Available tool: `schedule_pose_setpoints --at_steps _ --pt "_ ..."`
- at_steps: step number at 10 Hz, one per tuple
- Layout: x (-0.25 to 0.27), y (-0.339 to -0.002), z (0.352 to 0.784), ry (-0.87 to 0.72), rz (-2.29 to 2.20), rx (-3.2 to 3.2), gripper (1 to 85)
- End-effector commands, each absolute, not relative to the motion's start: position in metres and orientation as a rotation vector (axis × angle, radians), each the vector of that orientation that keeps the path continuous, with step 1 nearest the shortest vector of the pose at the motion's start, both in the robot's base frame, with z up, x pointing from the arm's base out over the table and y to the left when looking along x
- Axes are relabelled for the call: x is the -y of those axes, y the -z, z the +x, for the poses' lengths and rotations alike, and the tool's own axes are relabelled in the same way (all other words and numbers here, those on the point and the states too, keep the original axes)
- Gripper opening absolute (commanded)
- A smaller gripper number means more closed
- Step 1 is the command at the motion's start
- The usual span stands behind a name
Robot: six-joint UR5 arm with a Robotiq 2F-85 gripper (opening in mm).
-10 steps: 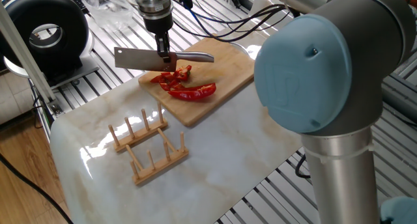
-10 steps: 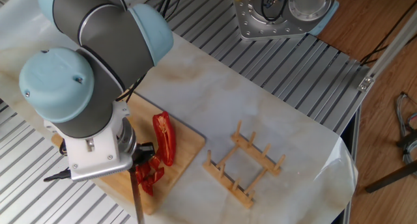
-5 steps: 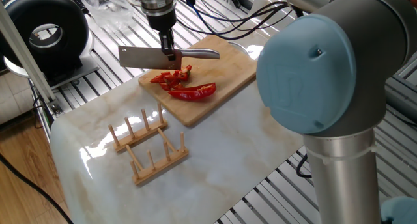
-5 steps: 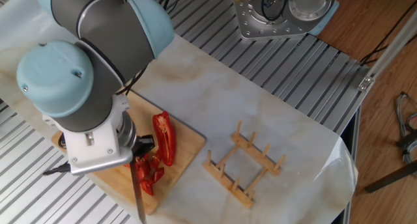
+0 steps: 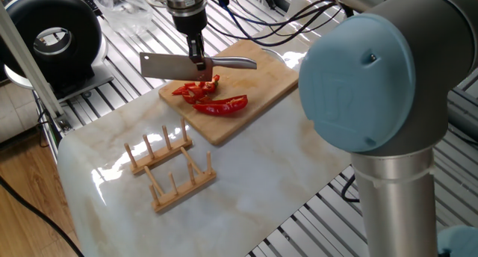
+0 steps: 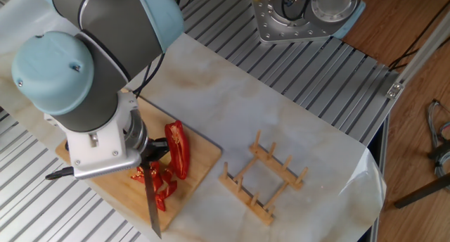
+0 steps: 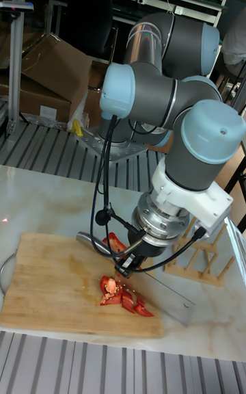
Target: Chop the chili peppers
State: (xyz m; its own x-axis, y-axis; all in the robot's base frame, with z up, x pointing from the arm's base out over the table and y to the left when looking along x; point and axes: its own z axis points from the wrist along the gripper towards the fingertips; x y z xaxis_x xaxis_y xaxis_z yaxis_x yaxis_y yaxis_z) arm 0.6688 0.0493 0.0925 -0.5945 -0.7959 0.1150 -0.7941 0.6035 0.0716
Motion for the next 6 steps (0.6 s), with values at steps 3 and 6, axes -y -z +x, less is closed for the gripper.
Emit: schedule_pose_setpoints --at_steps 3,6 --pt "-0.05 -0.087 0.668 0.031 1.344 2.699 1.3" --pt "-0.042 -0.084 0.67 0.01 1.366 2.695 1.3"
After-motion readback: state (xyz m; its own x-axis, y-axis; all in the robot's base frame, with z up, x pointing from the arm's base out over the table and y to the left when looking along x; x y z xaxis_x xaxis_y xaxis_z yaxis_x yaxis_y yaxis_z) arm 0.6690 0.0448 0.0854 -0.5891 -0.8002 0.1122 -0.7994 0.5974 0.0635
